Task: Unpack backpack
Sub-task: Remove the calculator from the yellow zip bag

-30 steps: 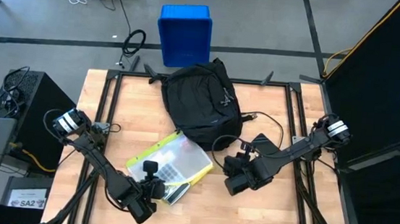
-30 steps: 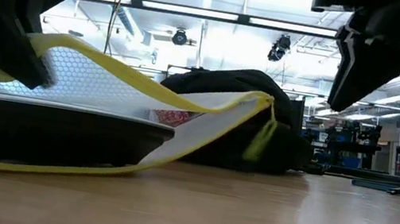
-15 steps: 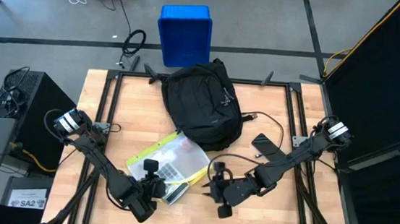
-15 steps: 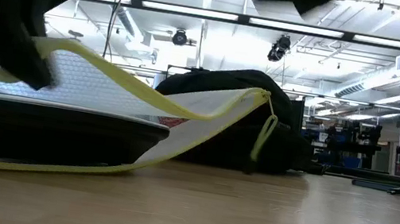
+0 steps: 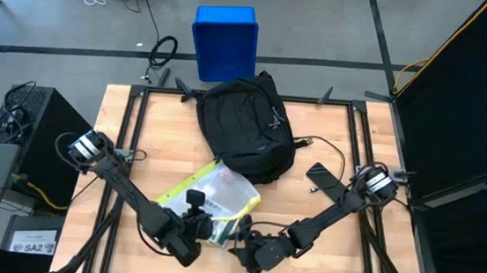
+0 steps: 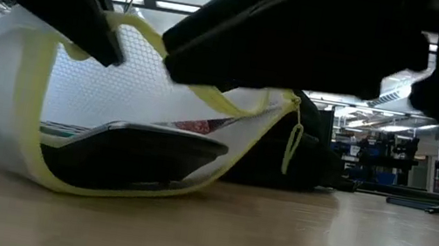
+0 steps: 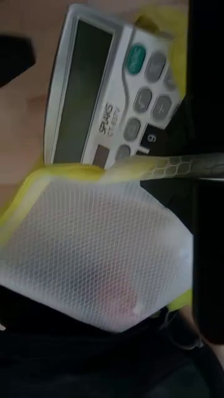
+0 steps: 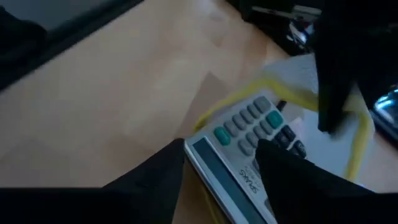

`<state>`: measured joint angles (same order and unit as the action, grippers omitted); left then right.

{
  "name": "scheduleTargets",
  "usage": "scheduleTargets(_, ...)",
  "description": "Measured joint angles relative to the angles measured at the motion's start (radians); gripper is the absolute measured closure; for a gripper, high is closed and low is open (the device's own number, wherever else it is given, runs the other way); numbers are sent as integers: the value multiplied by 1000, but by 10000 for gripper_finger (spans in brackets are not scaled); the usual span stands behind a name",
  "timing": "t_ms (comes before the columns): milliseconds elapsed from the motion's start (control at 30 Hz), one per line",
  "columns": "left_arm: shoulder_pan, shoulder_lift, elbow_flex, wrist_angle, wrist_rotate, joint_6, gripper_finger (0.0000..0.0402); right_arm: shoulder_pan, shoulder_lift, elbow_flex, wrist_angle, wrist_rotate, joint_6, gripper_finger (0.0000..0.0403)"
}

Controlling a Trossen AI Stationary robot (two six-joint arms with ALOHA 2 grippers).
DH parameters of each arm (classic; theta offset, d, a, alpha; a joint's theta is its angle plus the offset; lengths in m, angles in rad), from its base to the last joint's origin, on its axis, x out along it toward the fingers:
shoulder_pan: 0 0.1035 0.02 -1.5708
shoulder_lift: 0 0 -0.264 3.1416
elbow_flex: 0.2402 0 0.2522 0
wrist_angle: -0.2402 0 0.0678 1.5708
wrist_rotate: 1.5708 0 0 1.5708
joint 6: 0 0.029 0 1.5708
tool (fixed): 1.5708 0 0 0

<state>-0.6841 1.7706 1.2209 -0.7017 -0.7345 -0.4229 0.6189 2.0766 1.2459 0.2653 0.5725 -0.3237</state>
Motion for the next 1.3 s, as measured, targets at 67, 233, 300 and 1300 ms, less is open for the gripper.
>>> scheduleTargets(67, 12, 0, 0, 1, 0, 0, 402, 1, 24, 8, -13, 36, -30, 205)
scheduleTargets(233, 25, 0, 0, 1, 2, -3, 402, -11, 66, 9, -73, 109, -51, 192)
scheduleTargets(300, 29, 0, 0, 2, 5, -1, 402, -21, 69, 9, -76, 120, -45, 191)
scheduleTargets(1300, 101, -2, 0, -6, 171, 20, 402, -48, -75, 69, -303, 38, 79, 399)
